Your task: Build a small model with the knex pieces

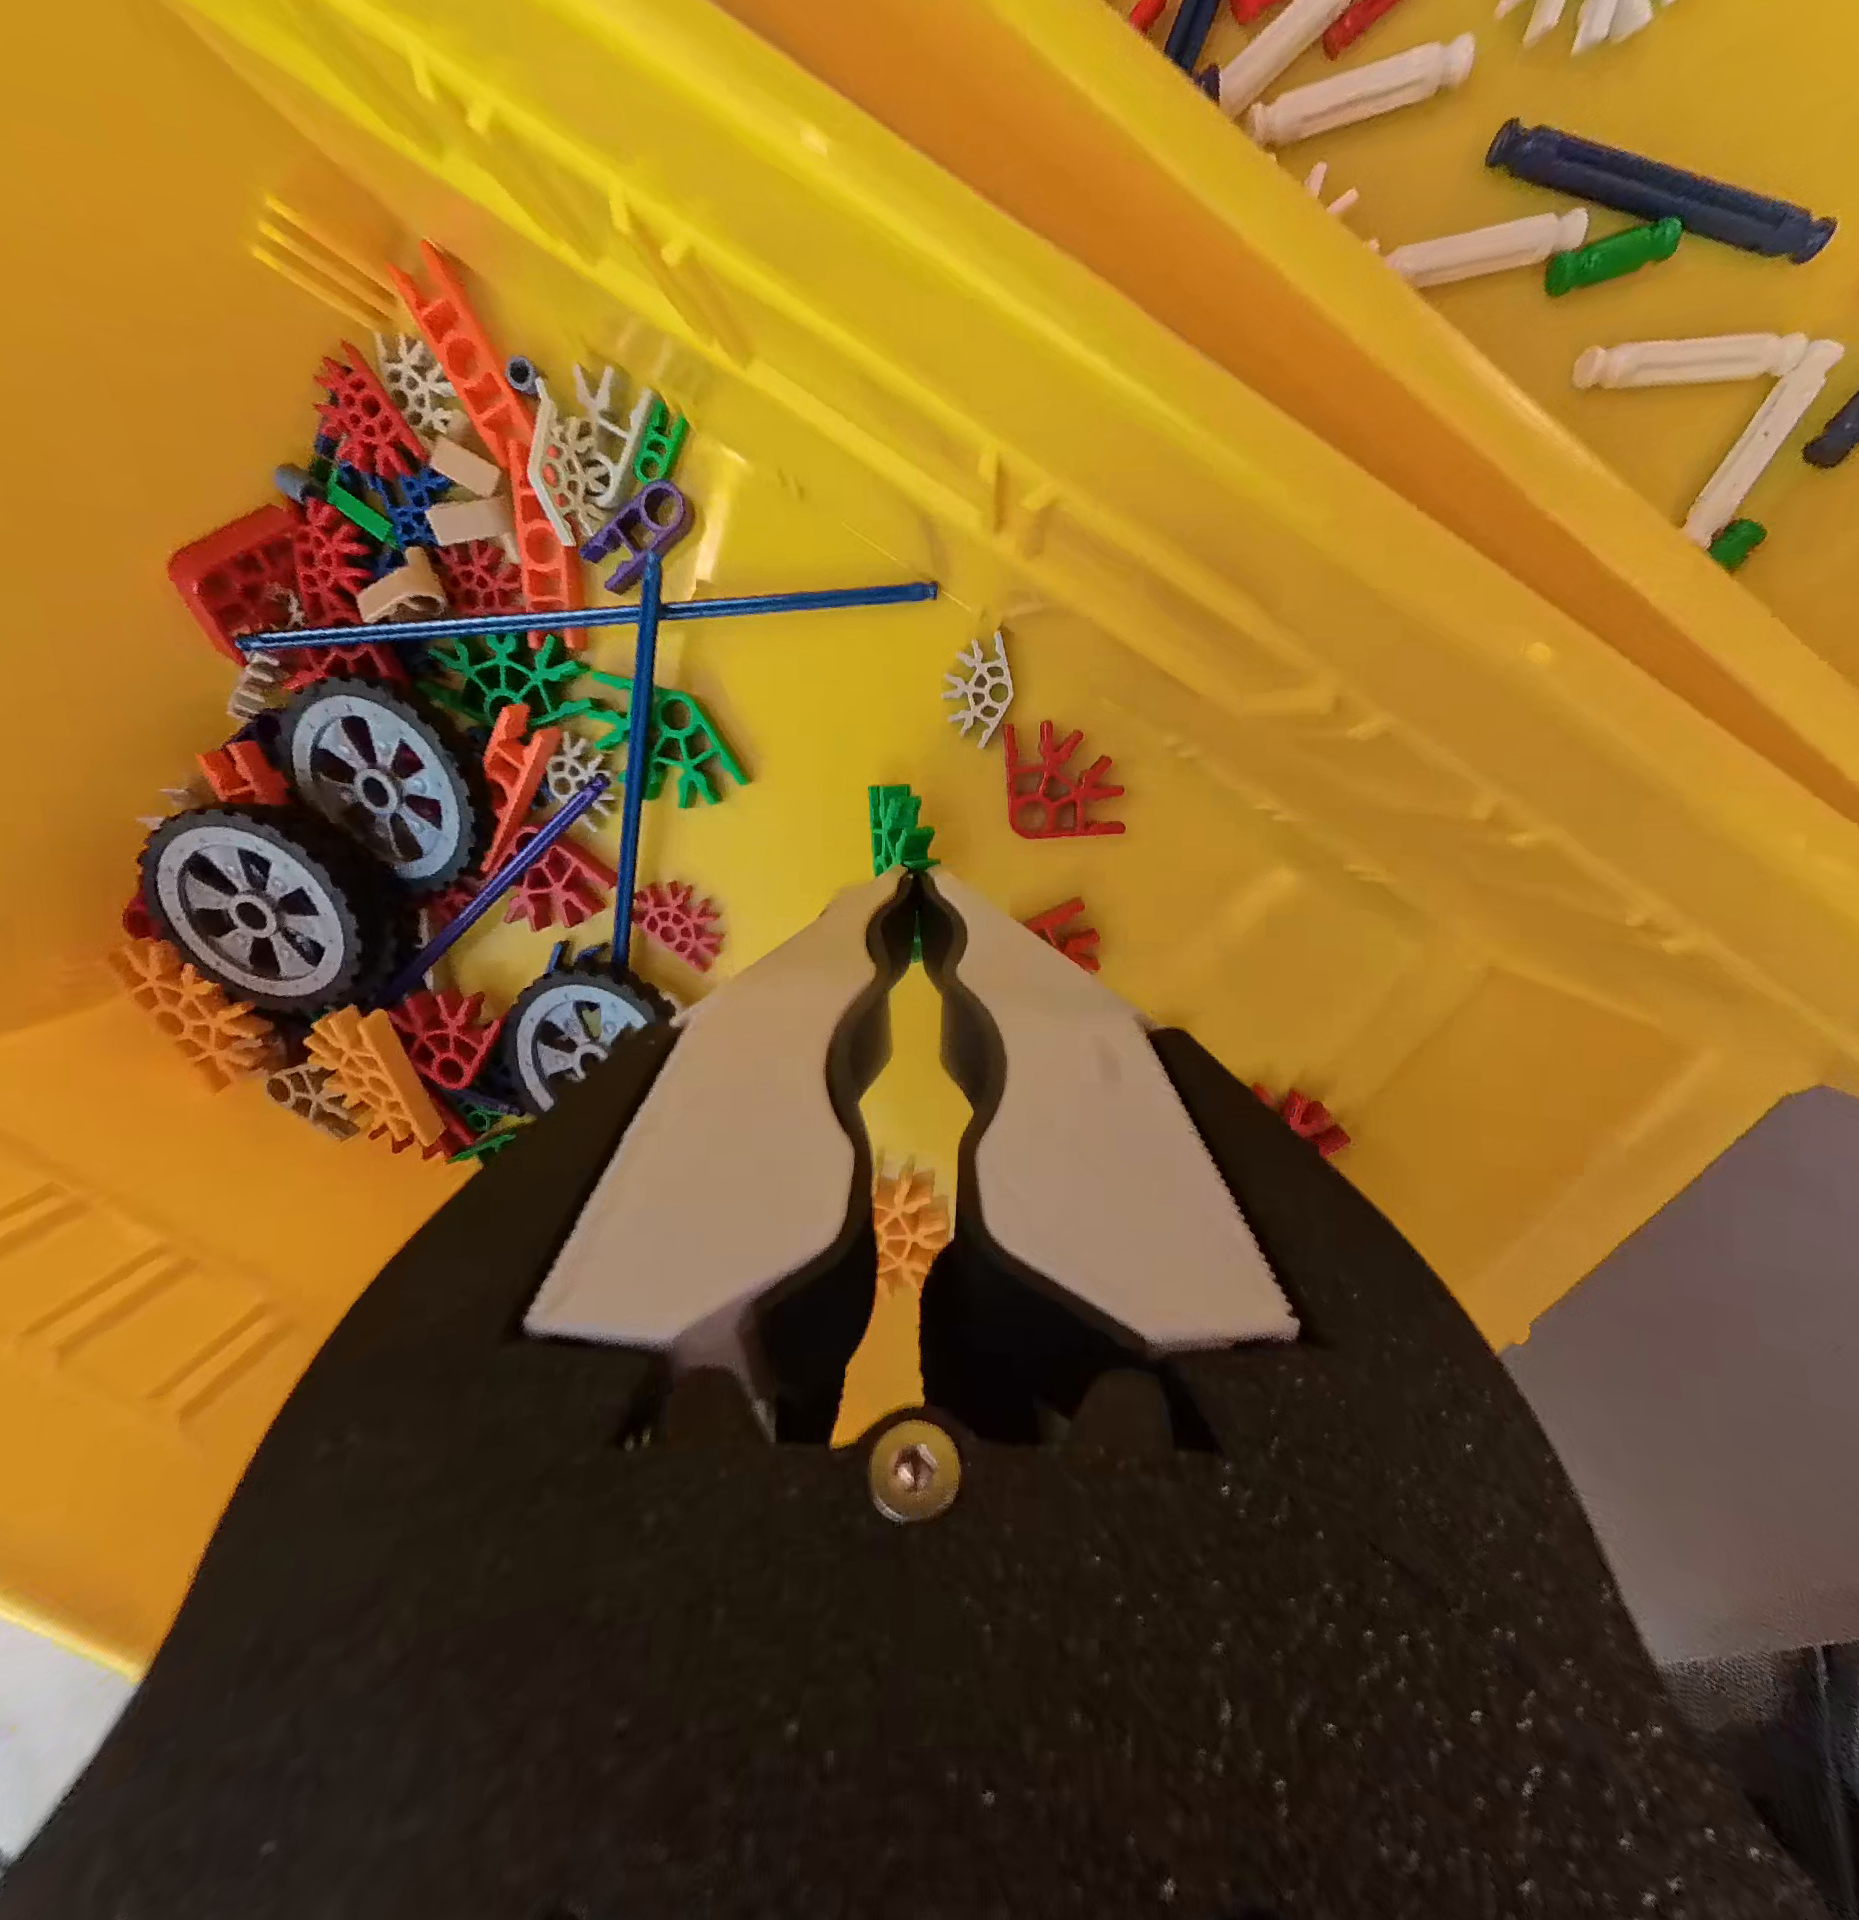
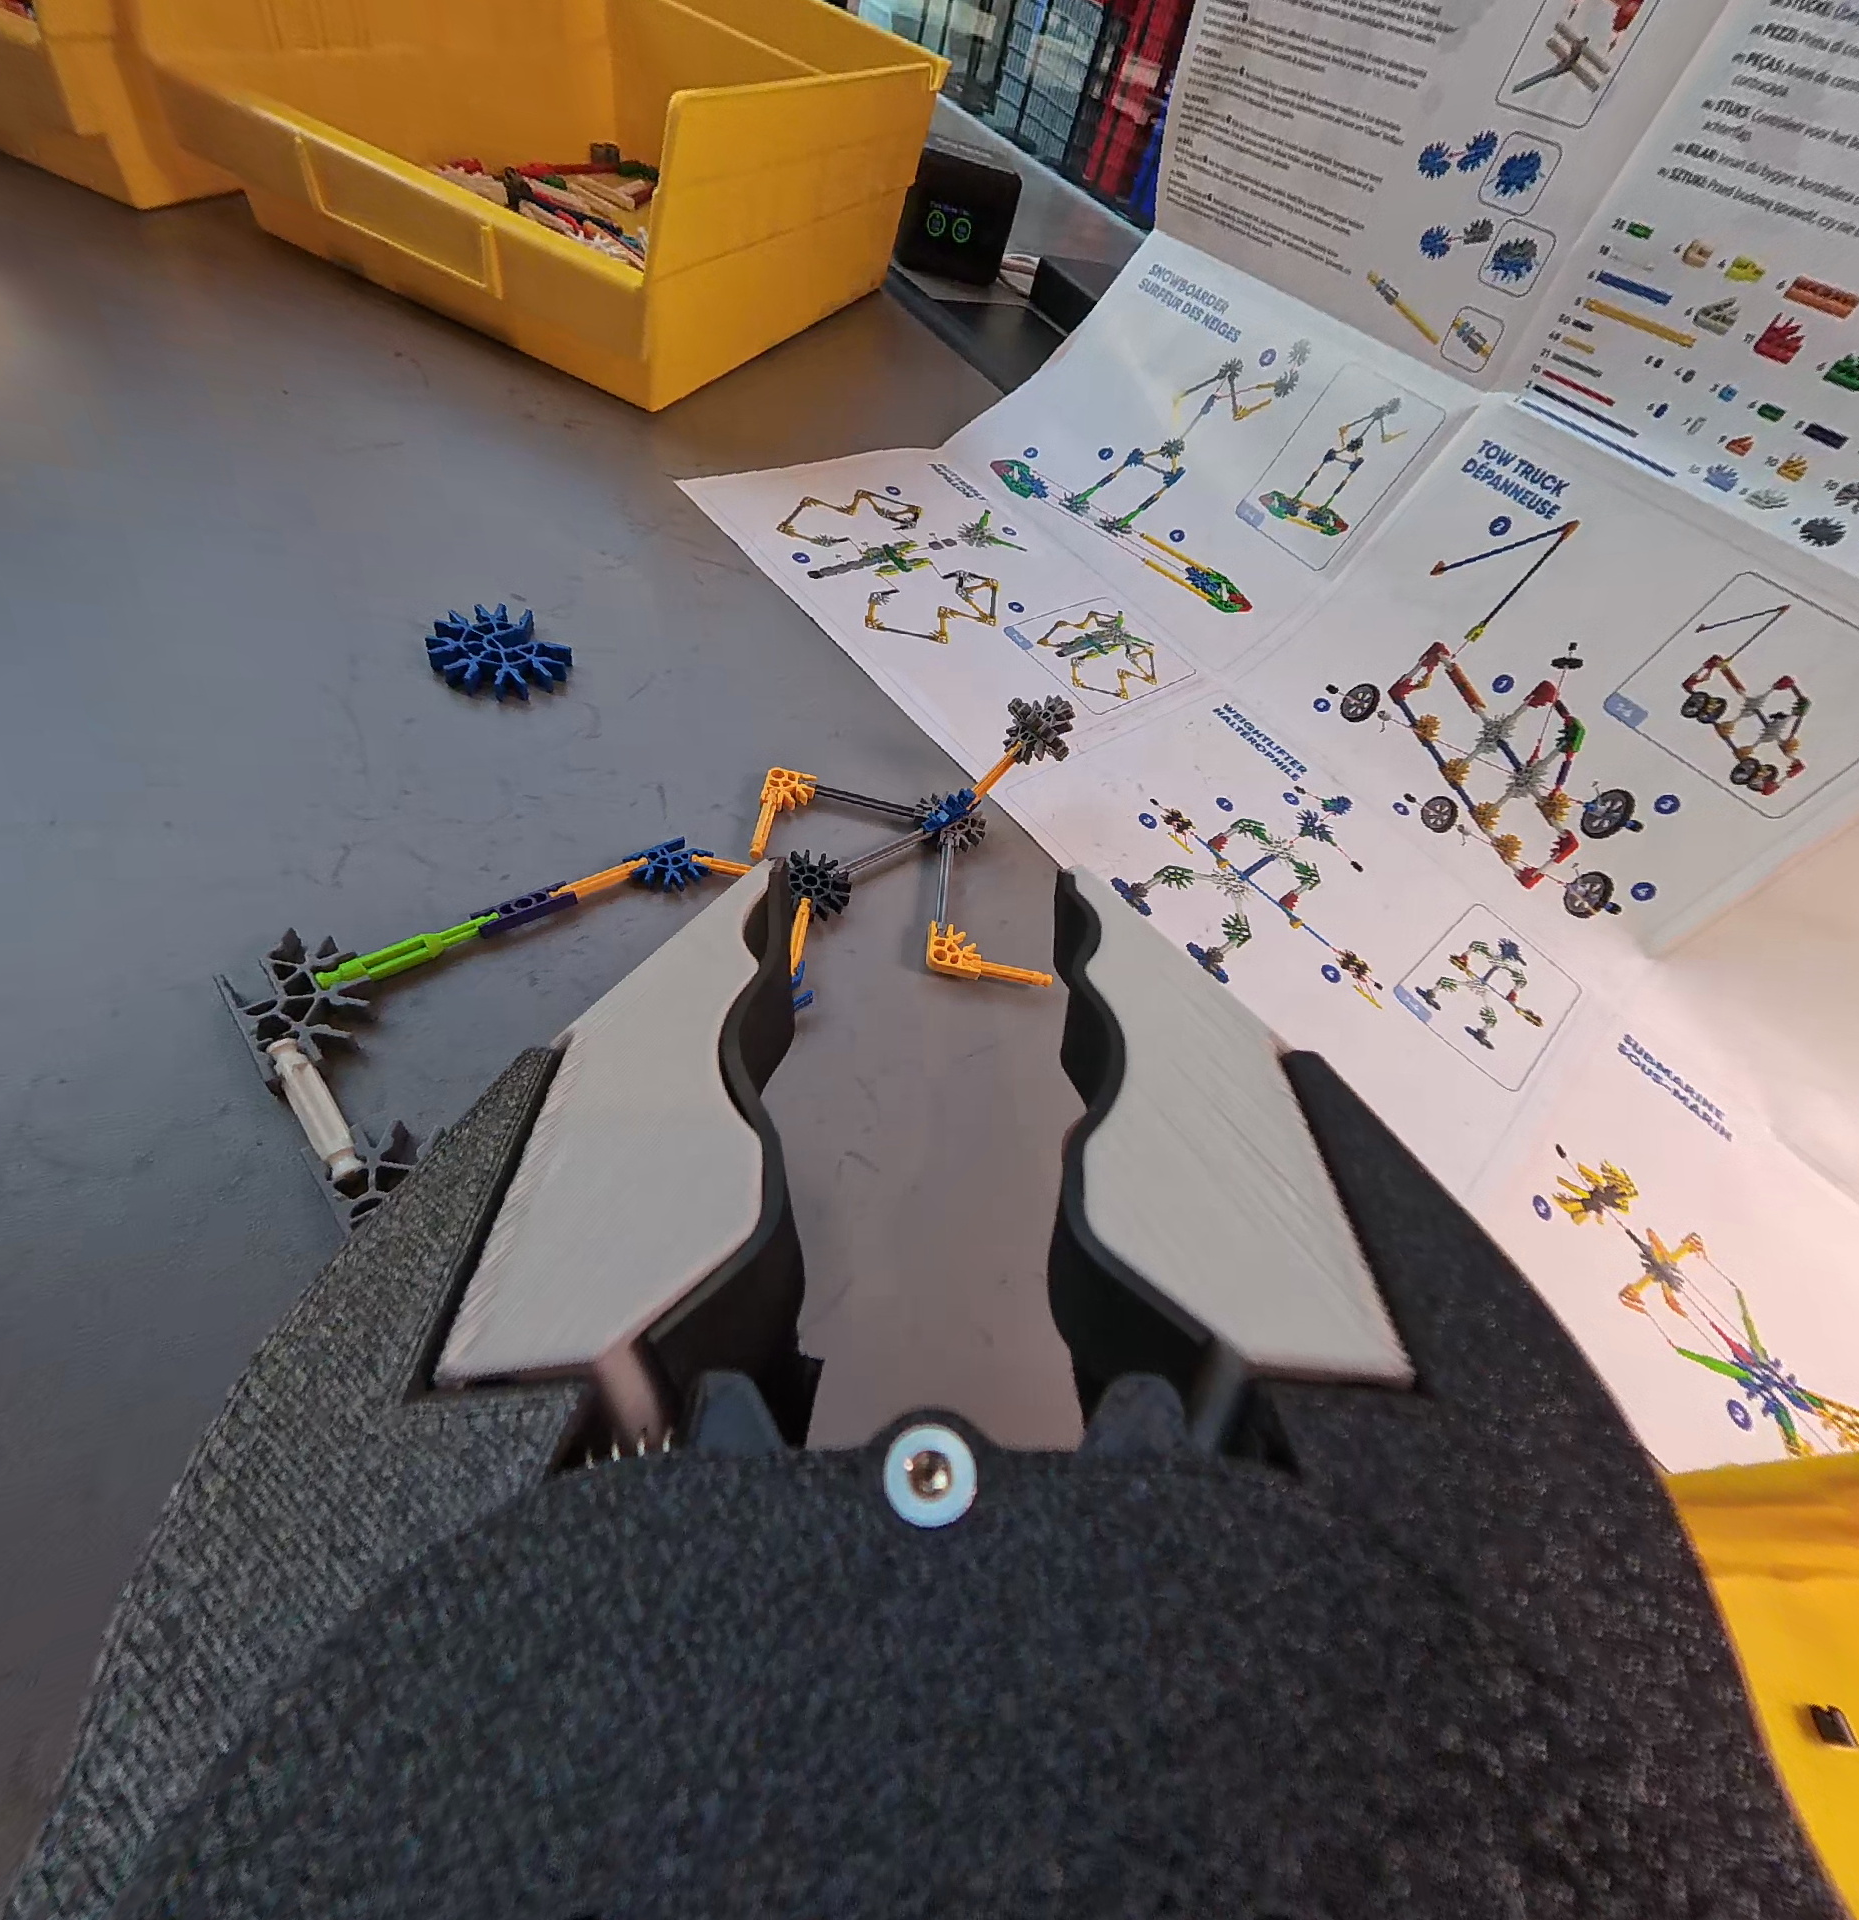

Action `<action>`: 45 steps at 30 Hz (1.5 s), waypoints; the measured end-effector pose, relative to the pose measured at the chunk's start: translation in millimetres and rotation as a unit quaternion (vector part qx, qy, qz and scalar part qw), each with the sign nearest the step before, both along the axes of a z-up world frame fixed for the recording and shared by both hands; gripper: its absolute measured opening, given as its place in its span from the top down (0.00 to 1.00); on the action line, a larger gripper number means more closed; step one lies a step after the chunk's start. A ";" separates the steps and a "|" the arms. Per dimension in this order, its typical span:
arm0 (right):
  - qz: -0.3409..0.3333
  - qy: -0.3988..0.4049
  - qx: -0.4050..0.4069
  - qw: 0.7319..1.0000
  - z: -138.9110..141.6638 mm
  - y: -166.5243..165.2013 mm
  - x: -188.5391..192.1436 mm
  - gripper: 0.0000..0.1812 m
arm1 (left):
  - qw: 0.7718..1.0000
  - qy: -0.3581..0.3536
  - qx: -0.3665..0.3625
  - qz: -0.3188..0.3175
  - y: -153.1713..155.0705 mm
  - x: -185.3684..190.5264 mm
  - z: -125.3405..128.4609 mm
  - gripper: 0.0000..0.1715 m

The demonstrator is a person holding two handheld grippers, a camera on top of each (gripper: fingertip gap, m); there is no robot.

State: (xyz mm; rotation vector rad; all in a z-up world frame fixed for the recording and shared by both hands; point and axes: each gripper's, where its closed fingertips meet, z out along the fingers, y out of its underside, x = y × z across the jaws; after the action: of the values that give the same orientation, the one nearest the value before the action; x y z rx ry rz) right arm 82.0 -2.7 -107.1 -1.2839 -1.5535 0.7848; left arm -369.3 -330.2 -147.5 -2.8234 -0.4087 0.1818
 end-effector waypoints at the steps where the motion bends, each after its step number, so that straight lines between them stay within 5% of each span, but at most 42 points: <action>1: 0.000 0.000 0.000 1.000 0.0 -0.1 0.0 0.73 | 1.000 0.004 -0.002 0.000 -2.3 0.6 1.1 1.00; 6: 0.002 0.001 0.004 1.000 0.2 -1.2 0.2 0.73 | 1.000 0.008 0.025 0.002 -4.8 5.2 15.5 1.00; 9: 0.003 0.002 0.009 1.000 0.3 -2.4 0.4 0.73 | 0.994 -0.017 0.106 0.001 9.3 18.6 43.1 1.00; 14: 0.003 0.002 0.012 1.000 0.3 -2.8 0.4 0.73 | 0.956 -0.072 0.281 -0.047 45.7 67.0 118.2 1.00; 20: 0.002 0.007 0.013 1.000 1.7 -2.4 0.8 0.73 | 0.922 -0.106 0.343 -0.143 85.3 149.4 153.5 1.00; 23: 0.001 0.008 0.009 1.000 2.1 -1.8 0.8 0.73 | 0.900 -0.170 0.341 -0.212 113.7 218.9 138.8 1.00; 30: 0.002 0.015 -0.004 1.000 4.9 -0.2 1.8 0.73 | 0.844 -0.358 0.240 -0.320 148.2 364.3 47.8 1.00; 34: 0.001 0.016 -0.008 1.000 5.2 1.3 2.7 0.73 | 0.858 -0.337 0.178 -0.344 152.8 379.3 7.0 1.00; 45: 0.001 0.014 -0.022 1.000 5.1 3.4 2.3 0.73 | 0.911 -0.223 0.154 -0.312 163.4 343.5 -10.3 0.97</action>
State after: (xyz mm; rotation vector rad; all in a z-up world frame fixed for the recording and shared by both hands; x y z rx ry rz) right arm 84.3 0.8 -102.1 -1.2975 -1.5230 0.8403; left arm -25.8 -166.8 -157.8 -2.5008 0.3632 -0.6122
